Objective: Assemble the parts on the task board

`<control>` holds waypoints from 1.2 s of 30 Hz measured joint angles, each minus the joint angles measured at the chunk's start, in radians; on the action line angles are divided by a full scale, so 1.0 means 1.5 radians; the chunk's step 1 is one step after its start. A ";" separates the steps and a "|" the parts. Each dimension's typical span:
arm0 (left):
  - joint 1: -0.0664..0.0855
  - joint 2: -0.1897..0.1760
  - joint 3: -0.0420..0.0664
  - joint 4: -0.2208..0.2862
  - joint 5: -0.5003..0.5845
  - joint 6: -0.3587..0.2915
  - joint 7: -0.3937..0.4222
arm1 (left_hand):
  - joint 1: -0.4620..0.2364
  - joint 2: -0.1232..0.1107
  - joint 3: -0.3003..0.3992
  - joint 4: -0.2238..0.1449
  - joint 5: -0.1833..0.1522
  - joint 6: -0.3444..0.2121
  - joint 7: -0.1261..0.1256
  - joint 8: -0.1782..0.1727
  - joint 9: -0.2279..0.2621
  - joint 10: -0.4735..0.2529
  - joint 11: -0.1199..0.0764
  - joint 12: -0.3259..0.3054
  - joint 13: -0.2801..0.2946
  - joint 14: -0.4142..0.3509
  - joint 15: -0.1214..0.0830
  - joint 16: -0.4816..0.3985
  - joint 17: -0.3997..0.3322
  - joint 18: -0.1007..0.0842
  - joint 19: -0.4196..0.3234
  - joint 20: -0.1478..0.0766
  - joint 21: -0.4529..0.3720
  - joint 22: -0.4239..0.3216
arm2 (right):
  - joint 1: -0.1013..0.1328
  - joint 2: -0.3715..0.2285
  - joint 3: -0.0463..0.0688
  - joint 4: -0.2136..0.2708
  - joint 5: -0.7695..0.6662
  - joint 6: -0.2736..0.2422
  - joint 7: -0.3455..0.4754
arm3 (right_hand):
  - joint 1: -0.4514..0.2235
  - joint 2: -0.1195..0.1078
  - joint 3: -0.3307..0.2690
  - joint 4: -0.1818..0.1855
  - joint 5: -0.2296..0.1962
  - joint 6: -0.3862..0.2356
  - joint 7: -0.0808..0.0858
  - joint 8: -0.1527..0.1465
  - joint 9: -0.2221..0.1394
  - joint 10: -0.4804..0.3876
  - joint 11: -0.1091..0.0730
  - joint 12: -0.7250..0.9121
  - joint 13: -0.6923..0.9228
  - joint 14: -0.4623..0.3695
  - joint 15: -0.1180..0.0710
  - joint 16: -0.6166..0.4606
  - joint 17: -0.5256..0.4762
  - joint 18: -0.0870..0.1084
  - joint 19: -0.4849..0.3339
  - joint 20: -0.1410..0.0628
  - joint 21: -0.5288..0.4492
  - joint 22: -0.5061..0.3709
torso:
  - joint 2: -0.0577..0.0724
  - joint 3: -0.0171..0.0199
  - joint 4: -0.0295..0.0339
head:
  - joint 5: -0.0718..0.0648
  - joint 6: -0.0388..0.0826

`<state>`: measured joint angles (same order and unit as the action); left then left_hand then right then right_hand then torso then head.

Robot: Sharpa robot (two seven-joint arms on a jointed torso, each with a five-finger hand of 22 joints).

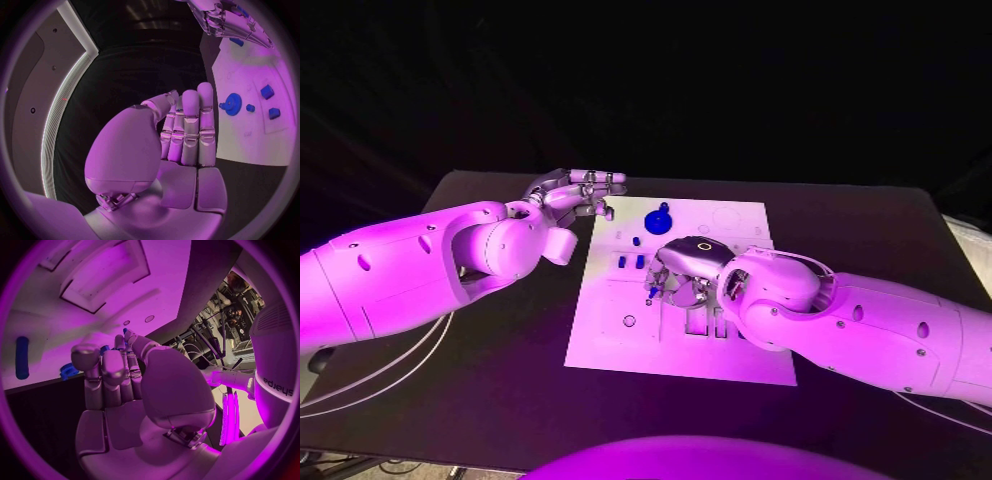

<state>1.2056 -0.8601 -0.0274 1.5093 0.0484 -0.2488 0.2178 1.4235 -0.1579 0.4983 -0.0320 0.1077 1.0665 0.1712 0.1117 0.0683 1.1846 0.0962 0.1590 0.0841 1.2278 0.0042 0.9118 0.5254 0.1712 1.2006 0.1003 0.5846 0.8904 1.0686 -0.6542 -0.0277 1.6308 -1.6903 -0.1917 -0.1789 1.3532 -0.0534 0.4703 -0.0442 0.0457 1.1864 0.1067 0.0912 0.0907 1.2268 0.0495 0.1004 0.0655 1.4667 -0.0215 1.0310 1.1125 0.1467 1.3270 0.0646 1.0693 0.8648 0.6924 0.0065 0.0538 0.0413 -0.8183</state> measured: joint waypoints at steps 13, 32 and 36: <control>0.000 0.000 0.000 0.001 0.000 0.000 -0.001 | 0.000 0.000 0.000 0.000 0.000 0.000 0.000 0.000 0.000 0.000 0.000 0.000 0.000 0.000 0.000 0.000 0.000 0.000 0.000 0.000 0.000 0.000 | -0.001 0.005 -0.001 -0.002 -0.003 0.023 0.000 | 0.000 0.000 -0.002 -0.002 -0.001 -0.001 0.002 0.001 0.000 0.000 0.000 -0.003 0.000 0.000 0.000 0.000 0.000 0.000 0.000 0.000 0.000 0.001 | 0.000 -0.0005 0.0000 | 0.000 -0.006; 0.000 0.001 0.000 0.000 0.000 0.001 -0.003 | 0.000 0.000 -0.002 -0.002 0.000 0.000 0.000 0.000 0.000 0.000 0.000 0.003 0.000 0.000 0.000 0.000 -0.001 0.000 0.000 0.000 0.000 0.000 | -0.001 0.020 -0.002 -0.013 -0.015 0.044 -0.008 | 0.001 -0.001 -0.002 -0.002 -0.003 -0.003 0.003 0.001 0.002 0.000 0.000 -0.003 0.000 0.000 0.000 0.003 0.002 0.000 0.000 0.000 0.003 0.002 | 0.001 0.0000 -0.0001 | 0.004 -0.018; 0.000 0.002 0.000 0.000 0.000 0.001 -0.004 | 0.000 0.000 -0.002 -0.002 0.000 0.000 0.000 0.000 0.000 0.000 0.000 0.003 0.000 0.000 0.000 0.000 -0.001 0.000 0.000 0.000 0.000 0.000 | 0.000 0.026 -0.002 -0.017 -0.020 0.053 -0.011 | 0.001 -0.001 -0.002 -0.002 0.000 -0.004 0.004 0.000 0.006 0.002 0.002 -0.006 0.000 0.000 0.000 0.006 0.004 0.000 0.000 0.000 0.003 0.002 | 0.001 -0.0001 -0.0004 | 0.005 -0.019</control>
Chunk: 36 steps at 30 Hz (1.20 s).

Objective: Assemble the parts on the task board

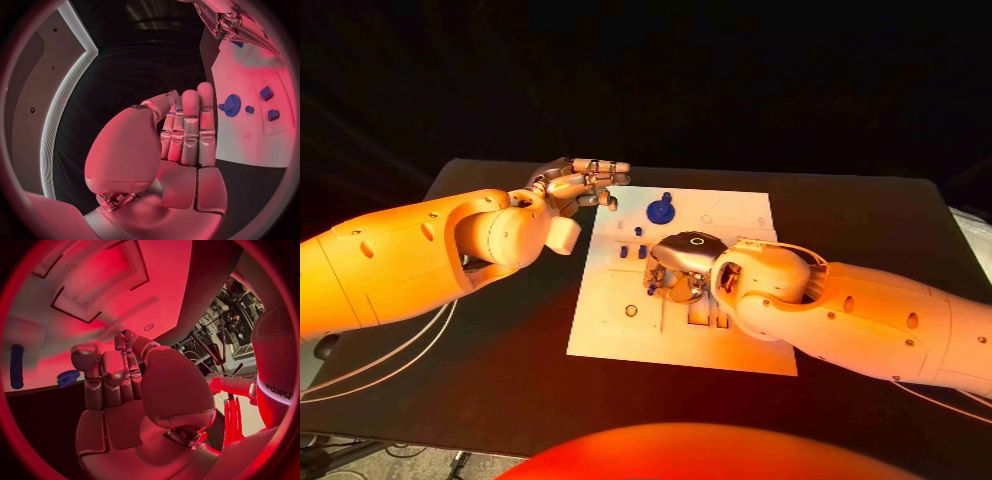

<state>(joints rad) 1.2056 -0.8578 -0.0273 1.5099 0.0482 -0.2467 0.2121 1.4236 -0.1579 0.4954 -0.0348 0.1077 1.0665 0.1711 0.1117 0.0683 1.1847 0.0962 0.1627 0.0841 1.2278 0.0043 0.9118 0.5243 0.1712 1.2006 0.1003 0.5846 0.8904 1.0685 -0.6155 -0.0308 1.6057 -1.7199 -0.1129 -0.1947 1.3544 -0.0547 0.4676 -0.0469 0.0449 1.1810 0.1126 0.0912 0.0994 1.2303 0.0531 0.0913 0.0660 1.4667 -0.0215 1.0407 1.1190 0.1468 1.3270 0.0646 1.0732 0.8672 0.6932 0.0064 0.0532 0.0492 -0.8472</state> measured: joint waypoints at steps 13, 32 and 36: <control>0.000 0.000 0.000 0.000 0.000 0.000 -0.002 | 0.000 0.000 0.000 0.000 0.000 0.000 0.000 0.000 0.000 0.000 0.000 0.000 0.000 0.000 0.000 0.000 0.000 0.000 0.000 0.000 0.000 0.000 | 0.001 0.011 -0.001 -0.010 -0.007 0.013 -0.006 | -0.013 -0.005 -0.013 0.002 0.001 -0.012 0.012 -0.007 0.000 -0.018 0.013 -0.015 -0.001 0.000 0.000 0.006 0.003 0.000 -0.004 0.004 0.003 0.002 | -0.001 -0.0003 -0.0003 | 0.000 0.002; 0.000 0.000 0.000 -0.001 0.000 0.002 -0.005 | 0.000 0.000 0.000 0.000 0.000 -0.002 0.002 0.000 0.000 0.000 0.000 0.000 0.000 0.000 0.000 0.000 0.000 0.000 0.000 0.000 -0.002 0.000 | -0.001 -0.051 -0.003 0.035 -0.006 -0.070 -0.014 | -0.019 -0.029 -0.063 -0.010 0.009 -0.104 0.028 -0.014 -0.019 -0.124 0.030 0.013 0.002 -0.003 0.022 -0.045 -0.056 0.000 -0.051 0.023 -0.049 -0.064 | -0.001 0.0007 -0.0002 | -0.004 0.006; 0.000 -0.001 0.000 -0.001 0.000 0.002 -0.005 | 0.000 0.000 0.000 0.000 0.000 -0.002 0.002 0.000 0.000 0.000 0.000 0.000 0.000 0.000 0.000 0.000 0.000 0.000 0.000 0.000 -0.002 0.000 | 0.004 -0.087 0.002 0.059 0.000 -0.091 -0.013 | -0.018 -0.029 -0.063 -0.010 0.011 -0.101 0.024 -0.015 -0.018 -0.117 0.028 0.019 0.002 -0.003 0.022 -0.041 -0.055 0.000 -0.046 0.023 -0.042 -0.058 | -0.001 0.0004 -0.0004 | -0.006 0.008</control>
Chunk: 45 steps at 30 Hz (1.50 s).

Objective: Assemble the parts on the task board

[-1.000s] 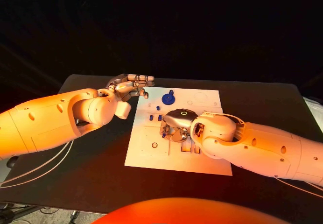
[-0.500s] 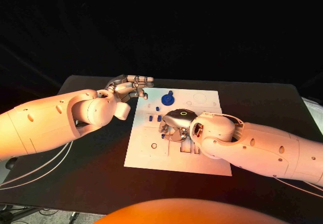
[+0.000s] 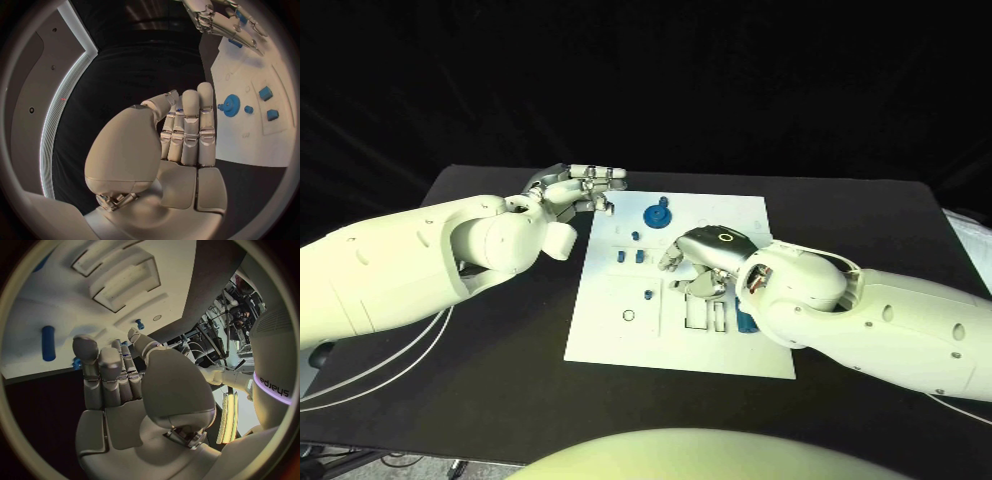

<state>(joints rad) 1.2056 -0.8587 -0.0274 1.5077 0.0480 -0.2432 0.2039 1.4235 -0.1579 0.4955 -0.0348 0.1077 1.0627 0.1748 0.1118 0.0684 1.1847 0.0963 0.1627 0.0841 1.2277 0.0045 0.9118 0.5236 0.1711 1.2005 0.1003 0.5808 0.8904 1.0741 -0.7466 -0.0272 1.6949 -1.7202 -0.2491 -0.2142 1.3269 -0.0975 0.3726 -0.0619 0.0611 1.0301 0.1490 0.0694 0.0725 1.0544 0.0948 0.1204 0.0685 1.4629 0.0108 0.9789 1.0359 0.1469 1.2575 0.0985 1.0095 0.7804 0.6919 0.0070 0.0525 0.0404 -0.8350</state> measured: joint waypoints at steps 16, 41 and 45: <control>0.000 -0.005 0.000 0.001 0.000 0.002 0.000 | 0.000 0.000 0.000 0.000 0.000 0.000 0.000 0.000 -0.001 -0.002 0.002 0.000 0.000 -0.002 0.002 -0.003 0.000 0.000 0.000 0.000 0.000 0.000 | 0.035 -0.085 0.009 0.006 0.020 0.009 -0.009 | -0.002 -0.014 -0.038 0.002 0.025 -0.004 -0.009 0.000 -0.002 -0.018 0.004 0.003 -0.003 0.000 0.000 -0.002 -0.014 0.000 0.000 0.000 0.001 -0.003 | 0.001 -0.0003 -0.0001 | -0.013 0.012; 0.000 -0.005 -0.001 0.002 0.000 0.005 0.000 | 0.000 0.000 0.000 0.000 0.000 0.000 0.000 0.000 0.000 -0.002 0.002 0.000 0.000 -0.002 0.002 -0.003 -0.001 0.000 -0.002 0.002 0.000 -0.001 | 0.039 -0.065 0.008 -0.034 -0.001 0.074 -0.026 | 0.025 0.023 -0.032 0.004 0.008 0.053 -0.014 0.010 0.006 0.031 -0.010 0.032 -0.003 0.001 -0.004 0.043 0.011 0.000 0.028 -0.006 0.044 0.055 | 0.001 -0.0006 0.0010 | -0.014 0.007; 0.000 -0.005 -0.001 0.002 0.000 0.005 0.000 | 0.000 0.000 0.000 0.000 0.000 0.000 0.000 0.000 0.000 -0.002 0.002 0.000 0.000 -0.002 0.002 -0.003 -0.001 0.000 -0.002 0.002 0.000 -0.001 | 0.039 -0.062 0.008 -0.038 -0.005 0.079 -0.026 | 0.029 0.027 -0.024 0.003 0.001 0.068 -0.017 0.013 0.007 0.047 -0.015 0.035 -0.003 0.002 -0.008 0.054 0.019 0.000 0.036 -0.007 0.061 0.076 | 0.001 -0.0004 0.0008 | -0.015 0.007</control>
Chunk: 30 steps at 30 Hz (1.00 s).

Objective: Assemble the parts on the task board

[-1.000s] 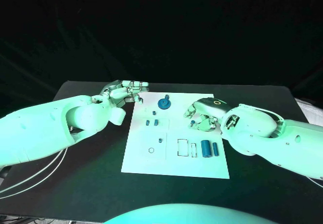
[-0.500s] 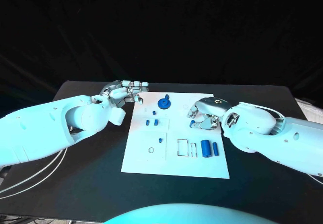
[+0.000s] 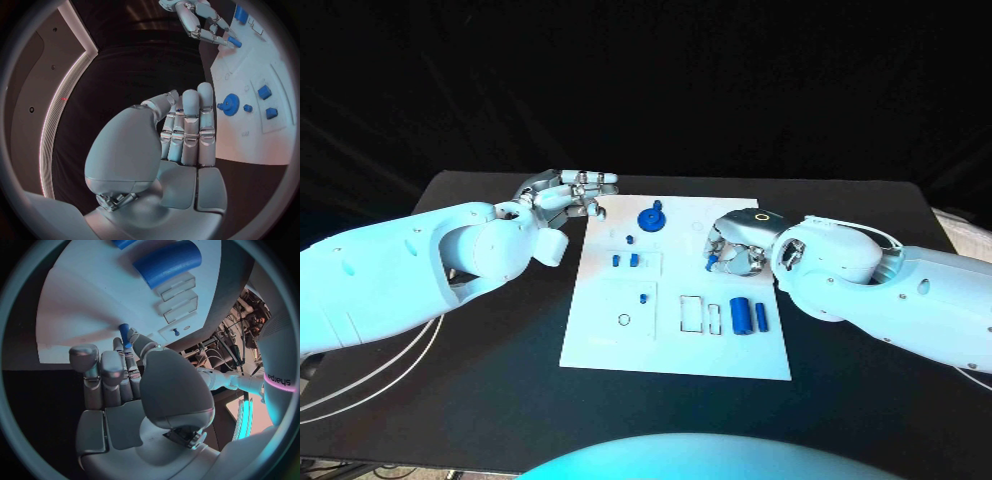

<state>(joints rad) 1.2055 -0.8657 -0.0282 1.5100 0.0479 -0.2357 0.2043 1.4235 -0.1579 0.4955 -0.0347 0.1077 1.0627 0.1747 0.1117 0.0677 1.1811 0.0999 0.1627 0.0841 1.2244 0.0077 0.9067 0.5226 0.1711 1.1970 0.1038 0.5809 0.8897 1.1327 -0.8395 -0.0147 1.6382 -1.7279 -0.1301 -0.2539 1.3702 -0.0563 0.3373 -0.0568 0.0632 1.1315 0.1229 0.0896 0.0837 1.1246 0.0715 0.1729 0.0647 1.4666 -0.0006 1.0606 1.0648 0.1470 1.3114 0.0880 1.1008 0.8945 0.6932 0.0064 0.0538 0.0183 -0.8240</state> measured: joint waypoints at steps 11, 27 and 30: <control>0.000 0.000 0.000 -0.001 0.000 0.001 0.000 | 0.000 0.000 0.000 0.000 0.000 0.000 0.000 0.000 0.000 0.000 0.000 0.000 0.000 0.000 0.000 0.000 0.000 0.000 0.000 0.000 0.000 0.000 | -0.001 0.010 0.001 -0.007 -0.009 -0.002 -0.001 | 0.000 0.005 0.015 0.000 -0.008 0.027 -0.006 0.008 0.004 0.036 -0.008 -0.001 0.000 0.000 -0.010 0.030 0.021 -0.011 0.024 -0.003 0.044 0.057 | 0.000 0.0001 -0.0003 | -0.002 -0.002; 0.000 0.002 0.000 -0.007 0.000 0.001 -0.001 | 0.000 0.000 0.000 0.000 0.000 0.000 0.000 0.000 0.000 0.000 0.000 0.000 0.000 0.000 0.000 0.000 0.000 0.000 0.000 0.000 0.000 0.000 | 0.005 -0.032 0.011 0.050 0.023 -0.075 -0.004 | -0.002 0.012 0.020 0.000 -0.013 0.036 -0.010 0.012 0.010 0.051 -0.012 -0.006 0.002 0.000 -0.014 0.050 0.039 -0.021 0.040 -0.007 0.077 0.101 | -0.001 0.0000 -0.0002 | -0.004 0.002; 0.000 0.002 0.000 -0.008 0.000 0.001 -0.001 | 0.000 0.000 0.000 0.000 0.000 0.000 0.000 0.000 0.000 0.000 0.000 0.000 0.000 0.000 0.000 0.000 0.000 0.000 0.000 0.000 0.000 0.000 | 0.009 -0.039 0.013 0.076 0.042 -0.085 -0.004 | -0.002 0.012 0.022 -0.002 -0.012 0.036 -0.010 0.012 0.010 0.053 -0.014 -0.007 0.001 0.000 -0.014 0.053 0.042 -0.021 0.040 -0.007 0.079 0.104 | -0.001 0.0000 -0.0003 | -0.003 0.004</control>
<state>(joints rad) 1.2054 -0.8625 -0.0284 1.4976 0.0479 -0.2336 0.2031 1.4235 -0.1579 0.4955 -0.0347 0.1077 1.0627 0.1747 0.1117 0.0678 1.1811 0.0999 0.1627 0.0841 1.2244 0.0077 0.9067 0.5227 0.1712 1.1970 0.1039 0.5809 0.8898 1.1467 -0.8976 0.0043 1.7517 -1.6647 -0.2582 -0.2596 1.3676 -0.0379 0.3703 -0.0595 0.0447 1.1856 0.1080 0.1076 0.0988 1.2037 0.0510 0.1622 0.0667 1.4666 -0.0218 1.1394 1.1273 0.1150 1.3718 0.0770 1.2196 1.0505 0.6913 0.0064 0.0534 0.0131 -0.8187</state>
